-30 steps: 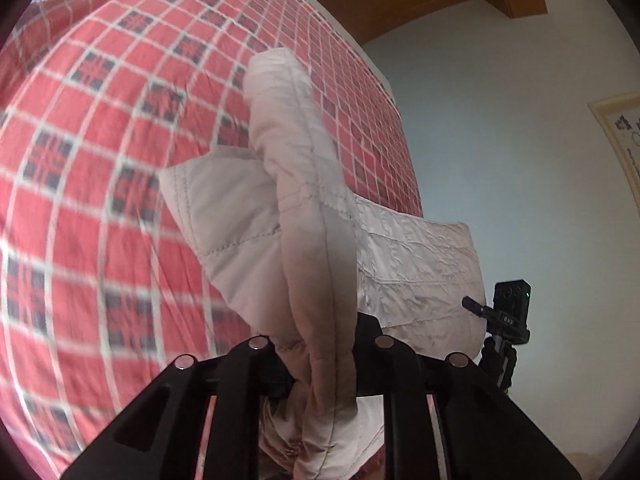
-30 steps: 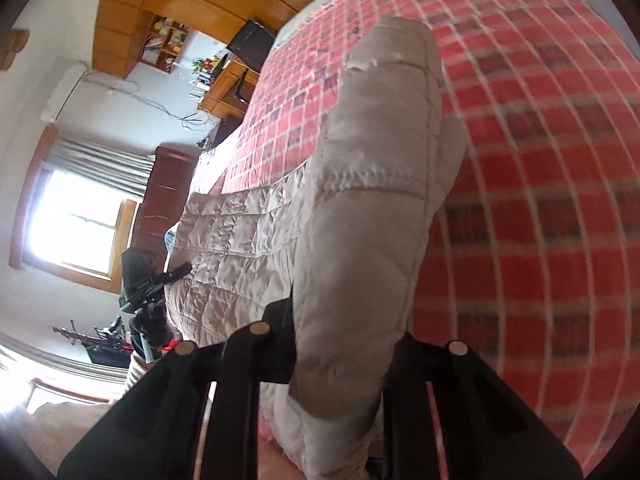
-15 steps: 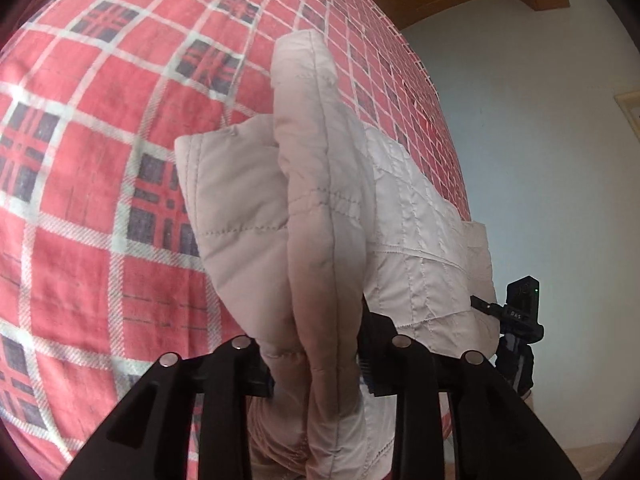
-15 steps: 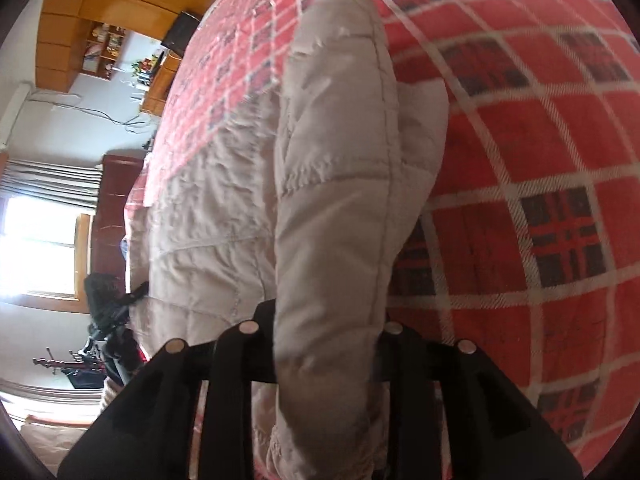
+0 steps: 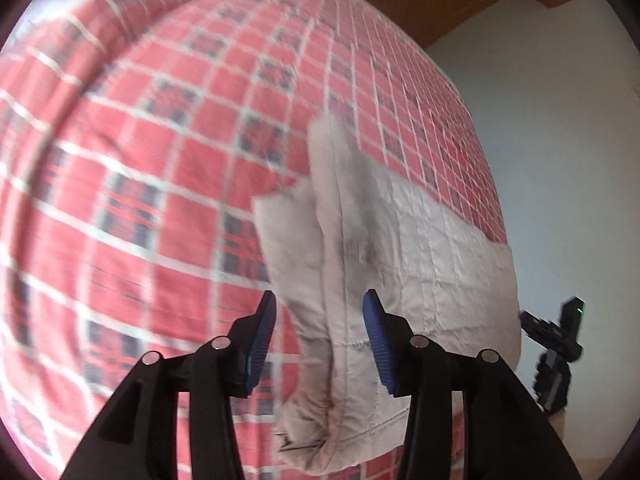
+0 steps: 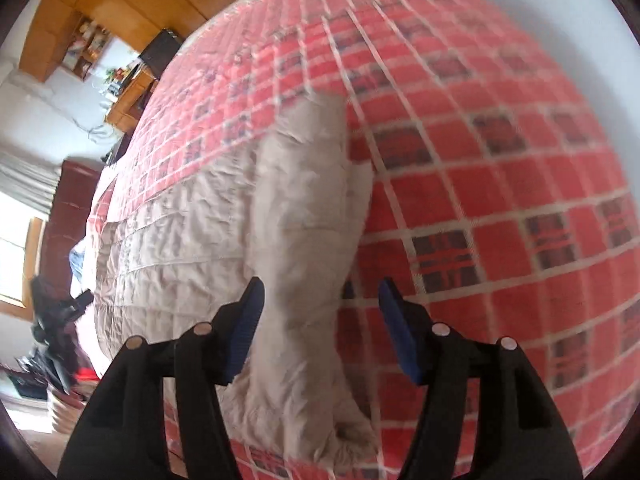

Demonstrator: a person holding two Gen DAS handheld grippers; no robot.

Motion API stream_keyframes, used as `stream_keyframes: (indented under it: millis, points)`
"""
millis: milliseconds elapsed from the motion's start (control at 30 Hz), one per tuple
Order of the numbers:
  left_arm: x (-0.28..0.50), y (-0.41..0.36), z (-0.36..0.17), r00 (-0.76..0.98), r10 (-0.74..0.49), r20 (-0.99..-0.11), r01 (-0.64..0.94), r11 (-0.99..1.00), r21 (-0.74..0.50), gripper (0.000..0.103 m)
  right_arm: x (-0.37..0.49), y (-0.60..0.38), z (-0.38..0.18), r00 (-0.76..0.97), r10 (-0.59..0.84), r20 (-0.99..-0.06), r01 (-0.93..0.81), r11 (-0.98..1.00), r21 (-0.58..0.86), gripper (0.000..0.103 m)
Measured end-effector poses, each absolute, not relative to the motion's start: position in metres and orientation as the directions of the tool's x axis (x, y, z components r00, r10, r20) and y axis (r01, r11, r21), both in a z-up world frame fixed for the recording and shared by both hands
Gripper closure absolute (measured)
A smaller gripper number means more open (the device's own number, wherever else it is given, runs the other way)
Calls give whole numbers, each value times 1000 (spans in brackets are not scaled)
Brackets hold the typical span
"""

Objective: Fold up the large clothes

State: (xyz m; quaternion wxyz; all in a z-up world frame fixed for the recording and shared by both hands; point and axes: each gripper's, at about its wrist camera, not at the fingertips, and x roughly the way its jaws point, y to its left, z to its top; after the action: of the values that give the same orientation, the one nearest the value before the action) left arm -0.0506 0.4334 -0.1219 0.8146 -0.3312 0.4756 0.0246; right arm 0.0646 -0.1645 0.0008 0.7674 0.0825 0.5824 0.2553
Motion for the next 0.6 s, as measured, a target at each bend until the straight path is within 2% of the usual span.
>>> stream_keyframes:
  millis: [67, 167, 267, 333, 433, 600]
  points:
    - [-56, 434, -99, 585, -234, -777, -346, 794, -500, 58, 52, -151, 20, 199, 520, -830, -360, 827, 432, 43]
    - [-56, 412, -69, 621, -253, -742, -273, 818, -507, 58, 33, -118, 39, 189, 556, -809, -457, 779, 429, 43]
    - [-41, 365, -58, 606, -252, -754, -214, 862, -459, 55, 29, -100, 38, 172, 555, -814, -508, 758, 409, 43]
    - [-32, 334, -61, 579, -236, -780, -186, 894, -408, 51, 26, -85, 32, 167, 524, -835, -529, 763, 372, 43]
    - [-23, 300, -82, 527, -181, -830, -164, 937, -309, 51, 24, -78, 18, 166, 468, -868, -538, 781, 318, 43]
    - [-14, 282, -121, 464, -84, -882, -204, 959, -199, 51, 22, -87, -7, 175, 397, -901, -495, 827, 268, 43]
